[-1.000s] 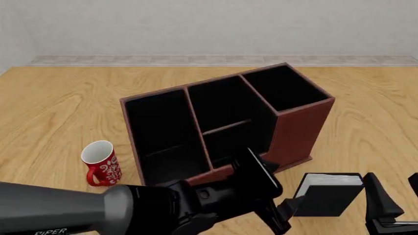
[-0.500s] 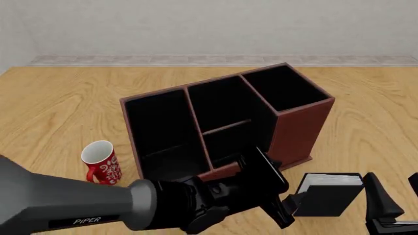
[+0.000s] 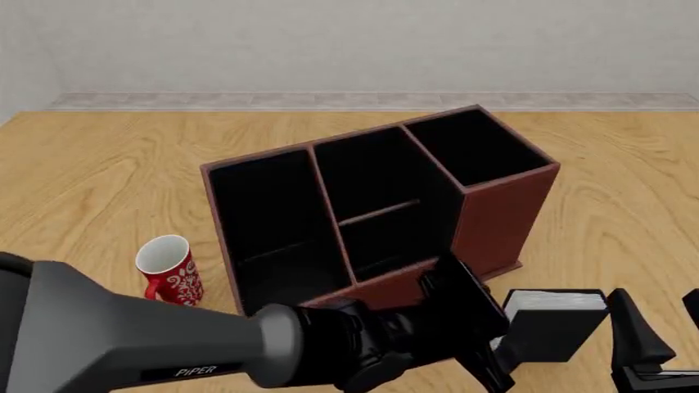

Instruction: Pick up the book and place it in the back compartment of the caddy.

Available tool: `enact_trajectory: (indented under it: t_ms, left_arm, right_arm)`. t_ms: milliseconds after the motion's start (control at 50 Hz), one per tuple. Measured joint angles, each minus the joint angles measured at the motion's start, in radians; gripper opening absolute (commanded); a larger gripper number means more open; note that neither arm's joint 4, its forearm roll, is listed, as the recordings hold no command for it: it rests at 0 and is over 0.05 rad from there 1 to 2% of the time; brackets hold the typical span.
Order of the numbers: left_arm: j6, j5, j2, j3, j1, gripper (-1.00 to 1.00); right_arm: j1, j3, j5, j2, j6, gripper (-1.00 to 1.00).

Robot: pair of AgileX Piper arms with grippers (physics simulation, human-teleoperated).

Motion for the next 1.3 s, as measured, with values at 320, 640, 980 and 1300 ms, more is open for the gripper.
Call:
enact_trajectory:
  t_ms: [320,640,980,1300]
  left_arm:
    - [0.017,0.055,0.041,-0.065,-0.009,1.00]
    - [0.025,0.084,0.076,-0.115,-0.003,1.00]
    - [0.028,0.118,0.112,-0.171,-0.001,1.00]
    - [0.029,0.128,0.132,-0.196,0.004,1.00]
  right_arm:
    - [0.000,0.000,0.000,-0.001,0.000,1.00]
    - [0.000,0.002,-0.002,0.000,0.000,1.00]
    - [0.000,0.002,-0.003,0.001,0.000,1.00]
    - [0.000,0.002,-0.004,0.002,0.000,1.00]
